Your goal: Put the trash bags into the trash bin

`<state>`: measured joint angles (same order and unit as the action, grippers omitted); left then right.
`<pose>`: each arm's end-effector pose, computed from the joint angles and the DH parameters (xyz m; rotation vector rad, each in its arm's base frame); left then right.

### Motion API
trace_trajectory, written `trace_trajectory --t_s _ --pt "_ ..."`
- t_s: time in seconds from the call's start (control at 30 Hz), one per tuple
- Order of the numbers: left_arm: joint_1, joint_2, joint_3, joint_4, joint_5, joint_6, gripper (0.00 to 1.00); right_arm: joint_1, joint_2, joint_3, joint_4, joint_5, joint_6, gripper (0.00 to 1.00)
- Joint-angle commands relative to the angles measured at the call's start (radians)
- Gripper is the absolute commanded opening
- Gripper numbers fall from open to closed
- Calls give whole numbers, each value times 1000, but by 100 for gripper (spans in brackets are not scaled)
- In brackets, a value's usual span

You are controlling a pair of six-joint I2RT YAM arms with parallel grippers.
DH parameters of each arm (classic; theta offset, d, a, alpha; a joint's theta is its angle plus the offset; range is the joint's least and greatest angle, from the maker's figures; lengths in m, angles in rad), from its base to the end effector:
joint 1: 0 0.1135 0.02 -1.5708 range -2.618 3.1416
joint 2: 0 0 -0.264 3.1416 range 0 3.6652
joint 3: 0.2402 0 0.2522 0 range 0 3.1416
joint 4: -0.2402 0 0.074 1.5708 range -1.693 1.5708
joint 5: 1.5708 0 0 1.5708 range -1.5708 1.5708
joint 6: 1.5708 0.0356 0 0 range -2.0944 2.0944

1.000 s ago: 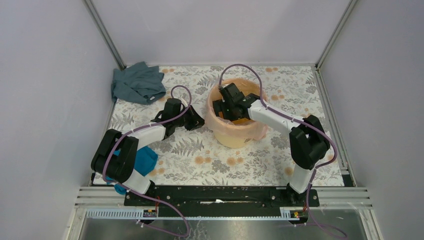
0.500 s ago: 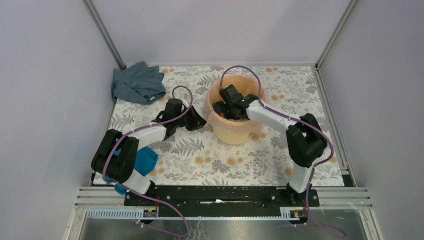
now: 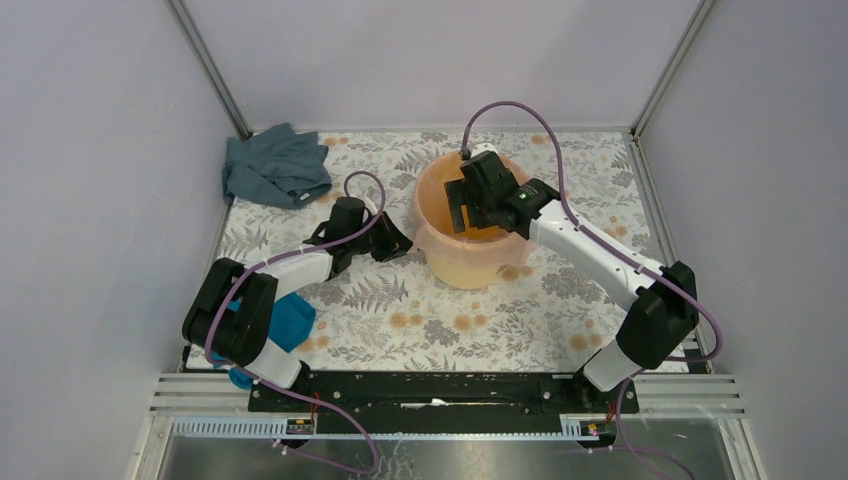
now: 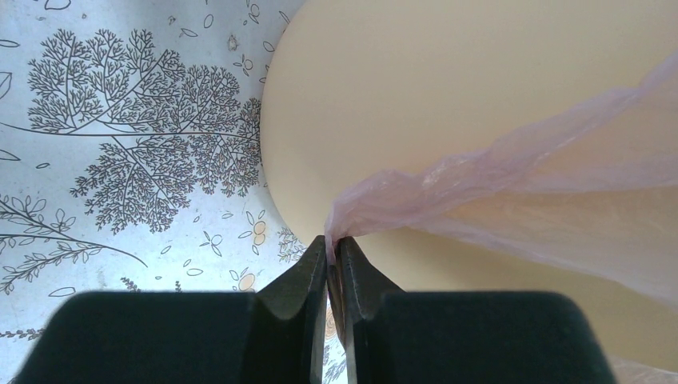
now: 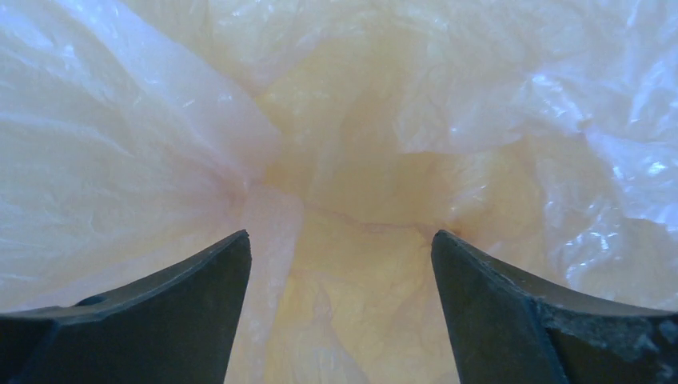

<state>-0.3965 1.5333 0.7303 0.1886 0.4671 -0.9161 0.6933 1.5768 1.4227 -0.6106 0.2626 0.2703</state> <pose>0.2796 -0.1344 0.1818 -0.3274 2.3727 -1.1999 0.2759 0.2172 0.3241 -0.3572 2.2825 0.1858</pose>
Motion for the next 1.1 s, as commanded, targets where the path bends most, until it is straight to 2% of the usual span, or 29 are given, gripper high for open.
trace_trajectory --t_s 0.0,0.13,0.2,0.27,0.37,0.43,0.57,0.63,0.77,0.83,0.97,1.07 --pt "-2 -4 16 38 1 5 14 -1 -26 65 16 114 -61 79" --pt "-4 -11 17 38 2 1 14 -2 43 70 92 217 -113 55" --pt "-4 -17 18 39 2 1 14 -2 90 73 106 254 -125 47" --pt "-4 -21 18 36 0 1 14 -2 131 51 152 306 -143 45" --pt "-5 -18 20 34 0 1 14 -9 188 14 256 433 -189 49" --pt "-5 -16 22 30 1 2 14 -23 217 22 272 501 -205 47" --pt "-5 -14 25 24 -4 7 14 -33 185 -22 342 550 -212 47" --pt "-5 -5 34 25 -1 8 14 -34 154 -26 321 463 -180 47" --pt "-5 12 47 31 7 7 14 -27 125 3 191 147 -121 47" --pt "-5 16 50 32 9 8 14 -22 108 -13 153 39 -111 53" --pt "-6 30 50 43 14 5 14 -18 80 -113 198 -76 -119 57" --pt "-7 40 52 53 21 -2 14 -17 138 -124 173 -89 -127 58"
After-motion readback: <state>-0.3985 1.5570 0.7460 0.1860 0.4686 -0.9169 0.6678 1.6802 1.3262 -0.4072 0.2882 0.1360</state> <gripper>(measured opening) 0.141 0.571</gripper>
